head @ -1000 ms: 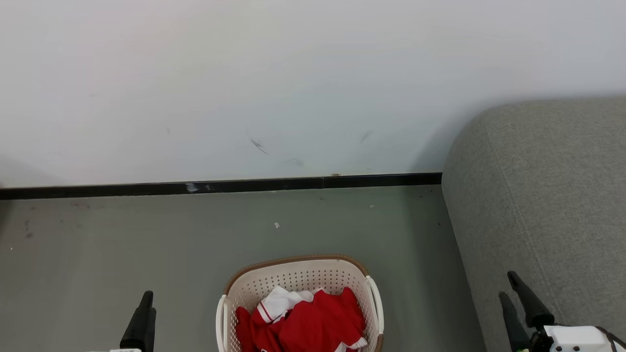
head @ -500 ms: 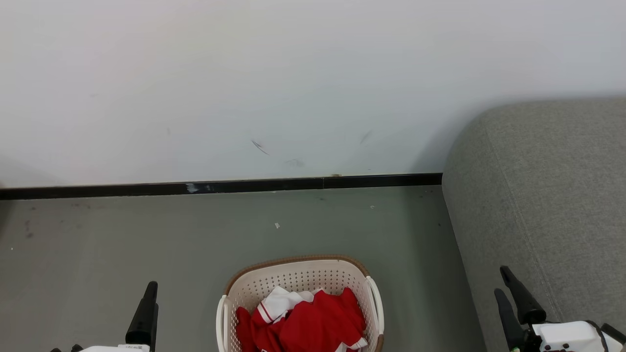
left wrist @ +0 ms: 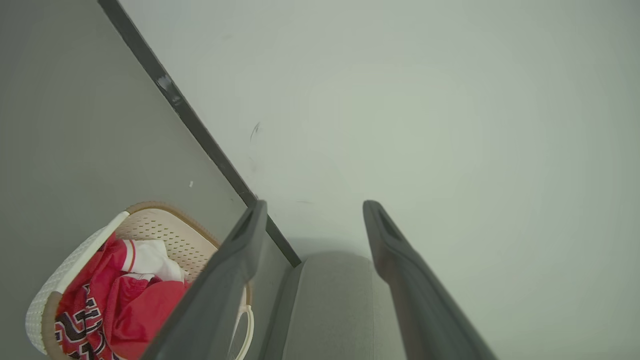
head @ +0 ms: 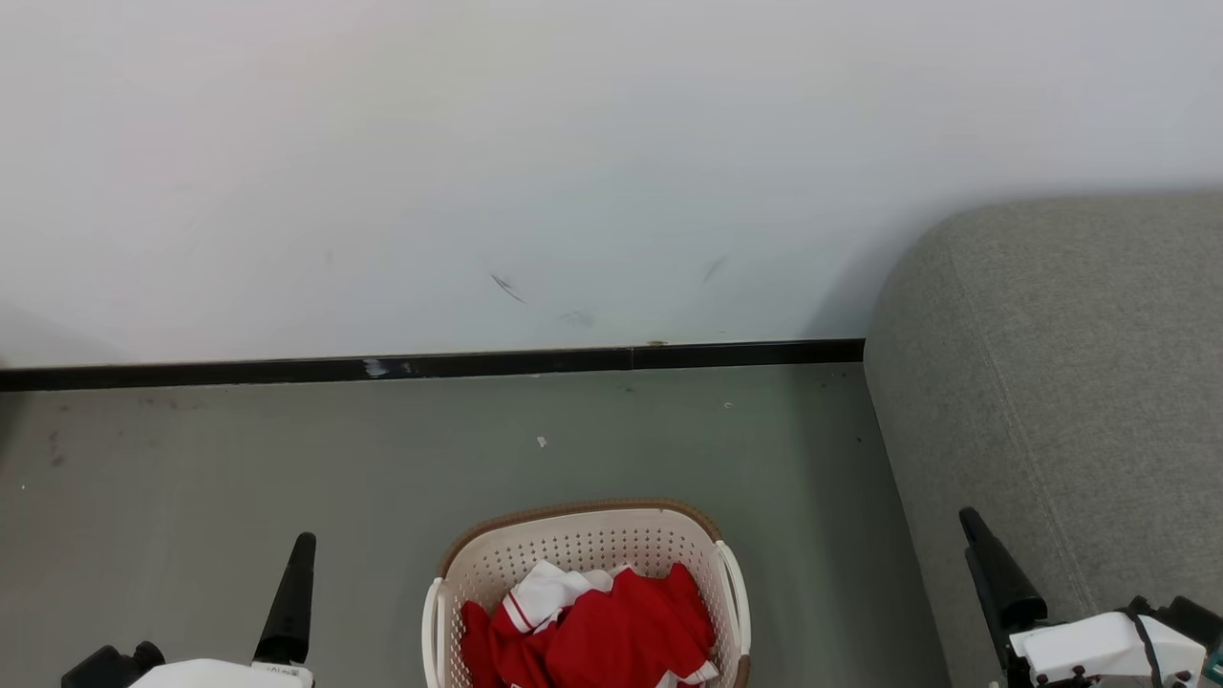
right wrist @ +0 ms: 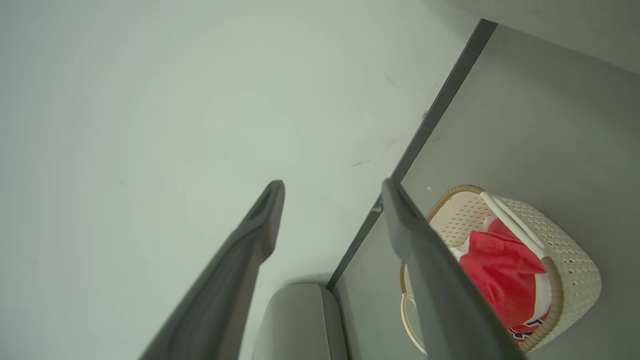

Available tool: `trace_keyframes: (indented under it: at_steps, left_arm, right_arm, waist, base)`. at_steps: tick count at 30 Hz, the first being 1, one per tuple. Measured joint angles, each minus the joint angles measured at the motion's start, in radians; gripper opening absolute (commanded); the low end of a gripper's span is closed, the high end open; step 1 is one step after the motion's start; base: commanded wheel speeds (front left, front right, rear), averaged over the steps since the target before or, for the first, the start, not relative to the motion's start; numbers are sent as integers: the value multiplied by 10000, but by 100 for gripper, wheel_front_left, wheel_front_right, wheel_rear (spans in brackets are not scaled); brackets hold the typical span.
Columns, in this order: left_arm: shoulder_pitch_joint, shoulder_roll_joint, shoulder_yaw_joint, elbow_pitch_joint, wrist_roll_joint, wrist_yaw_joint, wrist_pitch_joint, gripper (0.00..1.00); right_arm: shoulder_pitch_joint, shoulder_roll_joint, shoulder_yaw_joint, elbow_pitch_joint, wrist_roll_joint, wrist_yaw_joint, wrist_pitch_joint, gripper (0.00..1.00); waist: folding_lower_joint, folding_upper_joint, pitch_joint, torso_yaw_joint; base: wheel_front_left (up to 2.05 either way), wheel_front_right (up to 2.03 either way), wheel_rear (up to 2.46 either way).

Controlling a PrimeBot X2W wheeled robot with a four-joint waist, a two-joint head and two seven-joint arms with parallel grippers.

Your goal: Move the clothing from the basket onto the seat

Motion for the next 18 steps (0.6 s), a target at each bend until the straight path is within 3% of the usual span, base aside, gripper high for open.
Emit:
trace_keyframes:
  at_steps: [10, 18]
  left_arm:
    - [0, 213, -454, -378, 1582, 192, -334, 100]
    - [1, 420, -821, -646, 3166, 449, -633, 100]
  right_arm:
    - [-1, 42, 182, -54, -1960, 0, -249, 100]
    - [0, 163, 268, -46, -3538, 2, -403, 100]
  waist:
    - [15, 0, -53, 14]
    - [-5, 0, -84, 32]
  base:
    - [0, 0, 0]
    - [0, 0, 0]
